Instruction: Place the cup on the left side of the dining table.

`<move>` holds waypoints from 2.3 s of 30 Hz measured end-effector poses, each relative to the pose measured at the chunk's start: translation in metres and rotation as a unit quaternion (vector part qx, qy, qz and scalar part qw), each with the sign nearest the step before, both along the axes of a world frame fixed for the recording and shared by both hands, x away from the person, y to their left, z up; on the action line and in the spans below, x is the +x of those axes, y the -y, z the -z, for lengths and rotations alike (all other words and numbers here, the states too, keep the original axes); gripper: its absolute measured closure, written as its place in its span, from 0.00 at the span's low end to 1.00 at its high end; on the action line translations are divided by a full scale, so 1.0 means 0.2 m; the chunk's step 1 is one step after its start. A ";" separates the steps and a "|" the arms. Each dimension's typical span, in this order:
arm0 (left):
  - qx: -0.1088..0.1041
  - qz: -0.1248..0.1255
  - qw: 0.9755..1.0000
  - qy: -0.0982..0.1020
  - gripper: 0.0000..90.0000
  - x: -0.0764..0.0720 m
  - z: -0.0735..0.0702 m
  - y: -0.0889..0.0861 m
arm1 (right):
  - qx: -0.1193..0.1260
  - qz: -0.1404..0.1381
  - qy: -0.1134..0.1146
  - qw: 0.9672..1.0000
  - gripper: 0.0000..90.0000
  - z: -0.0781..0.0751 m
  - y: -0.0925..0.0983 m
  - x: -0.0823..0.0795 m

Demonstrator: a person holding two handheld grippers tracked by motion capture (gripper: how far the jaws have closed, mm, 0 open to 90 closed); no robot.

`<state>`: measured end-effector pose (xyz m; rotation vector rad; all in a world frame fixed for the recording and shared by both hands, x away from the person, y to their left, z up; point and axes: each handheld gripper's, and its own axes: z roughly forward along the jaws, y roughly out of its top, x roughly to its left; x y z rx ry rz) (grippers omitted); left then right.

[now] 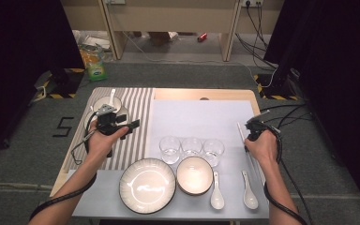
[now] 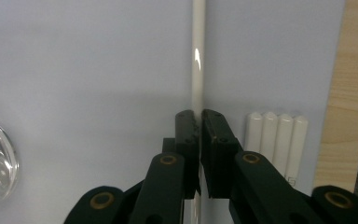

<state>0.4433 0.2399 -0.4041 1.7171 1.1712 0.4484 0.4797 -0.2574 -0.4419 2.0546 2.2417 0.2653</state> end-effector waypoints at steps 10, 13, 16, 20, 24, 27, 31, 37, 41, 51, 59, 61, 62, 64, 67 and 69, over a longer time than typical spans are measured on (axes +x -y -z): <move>0.000 0.000 1.000 0.002 0.34 0.00 -0.02 0.00 | 0.020 0.008 0.034 0.999 0.95 -0.06 0.01 -0.03; 0.001 0.001 1.000 0.004 0.35 0.01 -0.03 0.01 | 0.025 0.001 0.056 0.998 0.95 -0.10 0.01 -0.04; 0.000 0.005 1.000 0.004 0.34 0.01 -0.03 0.03 | 0.027 -0.001 0.074 0.997 0.95 -0.14 -0.01 -0.07; -0.003 0.009 1.000 0.002 0.35 0.01 -0.03 0.04 | 0.035 -0.006 0.103 0.994 0.95 -0.19 -0.02 -0.10; -0.004 0.014 1.000 0.003 0.34 0.01 -0.03 0.05 | 0.040 -0.007 0.127 0.991 0.95 -0.23 -0.04 -0.13; -0.006 0.014 1.000 0.005 0.35 0.01 -0.04 0.06 | 0.047 -0.008 0.136 0.990 0.95 -0.26 -0.05 -0.13; -0.004 0.015 1.000 0.006 0.35 0.01 -0.05 0.06 | 0.053 -0.007 0.145 0.988 0.95 -0.28 -0.06 -0.14; -0.005 0.018 1.000 0.007 0.35 0.01 -0.05 0.06 | 0.056 -0.007 0.158 0.986 0.95 -0.31 -0.06 -0.14; -0.009 0.019 1.000 0.006 0.35 0.01 -0.05 0.07 | 0.062 -0.005 0.163 0.985 0.95 -0.33 -0.07 -0.14; -0.009 0.022 1.000 0.010 0.35 0.01 -0.06 0.09 | 0.073 -0.011 0.191 0.979 0.95 -0.39 -0.11 -0.16; -0.006 0.028 1.000 0.013 0.35 0.01 -0.07 0.10 | 0.080 -0.019 0.200 0.976 0.95 -0.42 -0.14 -0.16; -0.006 0.029 0.999 0.013 0.35 0.01 -0.07 0.11 | 0.083 -0.022 0.201 0.976 0.95 -0.43 -0.14 -0.16; -0.005 0.030 0.999 0.013 0.35 0.01 -0.07 0.11 | 0.082 -0.023 0.203 0.976 0.95 -0.43 -0.15 -0.16; -0.007 0.031 0.999 0.014 0.35 0.01 -0.08 0.11 | 0.084 -0.024 0.204 0.975 0.95 -0.43 -0.16 -0.16; -0.008 0.033 0.999 0.015 0.36 0.01 -0.08 0.12 | 0.086 -0.024 0.208 0.974 0.95 -0.44 -0.17 -0.16; -0.009 0.034 0.999 0.015 0.36 0.01 -0.08 0.12 | 0.087 -0.026 0.211 0.973 0.95 -0.45 -0.17 -0.16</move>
